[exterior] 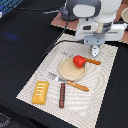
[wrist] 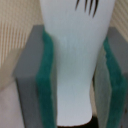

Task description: Interact with the objects in diverse but meaningful ways.

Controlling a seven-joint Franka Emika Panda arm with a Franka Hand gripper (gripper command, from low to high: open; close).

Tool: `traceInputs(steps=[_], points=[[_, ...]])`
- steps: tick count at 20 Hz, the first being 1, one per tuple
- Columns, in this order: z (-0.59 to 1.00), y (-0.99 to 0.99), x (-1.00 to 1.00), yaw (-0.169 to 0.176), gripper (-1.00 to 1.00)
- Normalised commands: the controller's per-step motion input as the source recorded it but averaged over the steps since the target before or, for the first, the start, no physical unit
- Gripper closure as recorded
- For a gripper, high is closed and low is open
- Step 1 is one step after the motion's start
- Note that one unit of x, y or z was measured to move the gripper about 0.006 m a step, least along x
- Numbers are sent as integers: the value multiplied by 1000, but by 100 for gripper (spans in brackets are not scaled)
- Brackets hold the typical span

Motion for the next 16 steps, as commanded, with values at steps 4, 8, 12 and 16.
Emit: traceInputs(steps=[4,8,12,16], points=[[771,279,-805,3,100],[301,34,-795,1,100],[17,-159,-644,1,100],[-58,-492,-355,11,100]])
